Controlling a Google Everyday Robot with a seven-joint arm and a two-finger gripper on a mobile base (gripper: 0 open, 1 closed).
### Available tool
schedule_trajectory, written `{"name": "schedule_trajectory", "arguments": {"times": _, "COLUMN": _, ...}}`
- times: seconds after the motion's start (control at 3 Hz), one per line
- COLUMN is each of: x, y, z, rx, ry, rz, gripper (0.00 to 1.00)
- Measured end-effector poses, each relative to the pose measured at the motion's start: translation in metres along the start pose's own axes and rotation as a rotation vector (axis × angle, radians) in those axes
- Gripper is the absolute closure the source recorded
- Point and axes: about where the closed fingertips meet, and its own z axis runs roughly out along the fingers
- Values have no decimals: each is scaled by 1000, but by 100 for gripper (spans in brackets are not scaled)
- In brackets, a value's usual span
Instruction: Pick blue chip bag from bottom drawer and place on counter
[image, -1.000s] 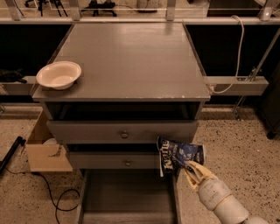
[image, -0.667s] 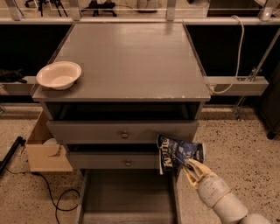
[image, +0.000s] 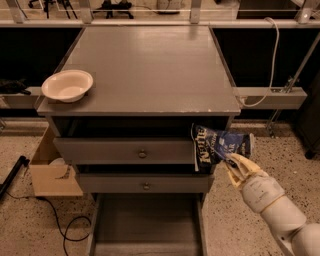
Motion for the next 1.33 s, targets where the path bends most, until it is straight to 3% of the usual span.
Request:
{"name": "schedule_trajectory", "arguments": {"times": 0.67, "x": -29, "y": -66, "z": -19, "rx": 66, "ry": -55, "rz": -89, "gripper": 100}}
{"name": "schedule_trajectory", "arguments": {"times": 1.33, "x": -30, "y": -77, "z": -5, "rx": 50, "ry": -73, "rz": -104, "gripper": 100}}
